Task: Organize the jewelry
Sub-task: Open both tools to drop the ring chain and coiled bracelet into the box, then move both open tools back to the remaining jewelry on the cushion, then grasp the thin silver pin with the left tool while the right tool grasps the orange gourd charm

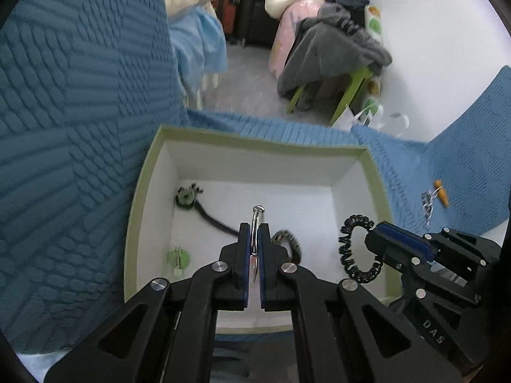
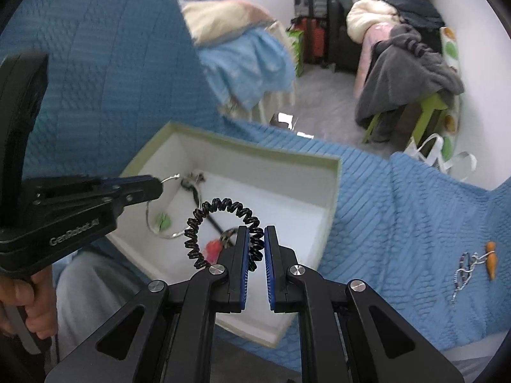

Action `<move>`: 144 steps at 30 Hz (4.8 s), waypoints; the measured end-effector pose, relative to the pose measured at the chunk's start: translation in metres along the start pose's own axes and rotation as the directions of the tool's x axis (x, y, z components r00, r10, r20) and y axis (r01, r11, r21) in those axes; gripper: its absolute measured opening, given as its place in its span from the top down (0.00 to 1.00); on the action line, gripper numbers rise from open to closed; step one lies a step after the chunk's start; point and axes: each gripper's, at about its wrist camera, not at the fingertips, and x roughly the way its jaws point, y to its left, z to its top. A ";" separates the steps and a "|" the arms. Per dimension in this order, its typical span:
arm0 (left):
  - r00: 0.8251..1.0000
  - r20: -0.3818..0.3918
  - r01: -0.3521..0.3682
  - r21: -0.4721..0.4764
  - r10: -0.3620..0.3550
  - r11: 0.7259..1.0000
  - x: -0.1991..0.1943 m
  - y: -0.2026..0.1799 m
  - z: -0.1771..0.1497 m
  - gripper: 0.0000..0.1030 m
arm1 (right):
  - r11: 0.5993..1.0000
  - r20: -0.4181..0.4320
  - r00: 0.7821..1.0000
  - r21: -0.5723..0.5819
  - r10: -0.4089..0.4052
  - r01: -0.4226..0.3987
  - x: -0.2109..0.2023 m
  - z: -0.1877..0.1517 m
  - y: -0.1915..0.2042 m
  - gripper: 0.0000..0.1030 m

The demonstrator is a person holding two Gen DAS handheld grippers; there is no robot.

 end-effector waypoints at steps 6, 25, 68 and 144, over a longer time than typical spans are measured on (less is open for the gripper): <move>1.000 -0.021 0.009 -0.022 -0.009 1.000 0.004 0.006 -0.007 0.96 | 1.000 -0.031 1.000 -0.009 0.000 0.000 0.013 -0.004 0.000 0.92; 0.990 0.144 0.021 -0.093 -0.008 0.995 -0.071 0.004 0.013 0.47 | 1.000 0.166 0.986 -0.009 0.014 -0.012 -0.076 0.031 -0.012 0.73; 0.925 0.361 0.141 -0.031 -0.120 0.990 -0.082 -0.154 0.020 0.47 | 0.987 0.403 0.902 0.088 -0.156 0.131 -0.170 -0.035 -0.161 0.73; 0.957 -0.074 0.289 0.222 -0.279 0.931 0.152 -0.354 -0.044 0.97 | 0.883 -0.069 0.964 0.389 -0.256 0.262 -0.026 -0.124 -0.429 0.83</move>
